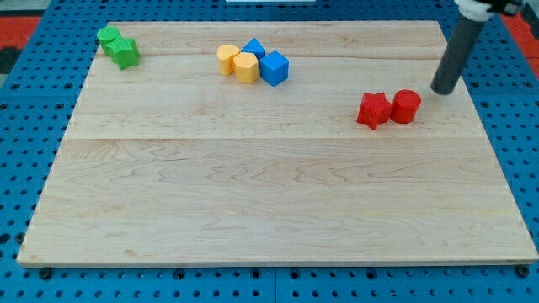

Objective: Move the red blocks below the yellow hexagon

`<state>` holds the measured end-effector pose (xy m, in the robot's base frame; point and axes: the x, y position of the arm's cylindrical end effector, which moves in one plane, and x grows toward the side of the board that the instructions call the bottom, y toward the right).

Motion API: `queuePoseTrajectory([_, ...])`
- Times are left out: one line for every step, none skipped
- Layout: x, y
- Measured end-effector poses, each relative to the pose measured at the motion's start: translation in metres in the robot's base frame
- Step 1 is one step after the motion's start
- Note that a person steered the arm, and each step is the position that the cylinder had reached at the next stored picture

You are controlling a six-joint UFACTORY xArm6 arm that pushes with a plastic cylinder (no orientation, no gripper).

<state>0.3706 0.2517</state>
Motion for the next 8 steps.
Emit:
queuePoseTrajectory([0.013,-0.023])
queuePoseTrajectory([0.026,-0.034])
queuePoseTrajectory([0.045,-0.033])
queuePoseTrajectory([0.015,-0.053])
queuePoseTrajectory([-0.001,-0.054])
queuePoseTrajectory([0.0,-0.108])
queuePoseTrajectory([0.011,-0.159])
queuePoseTrajectory([0.033,-0.174])
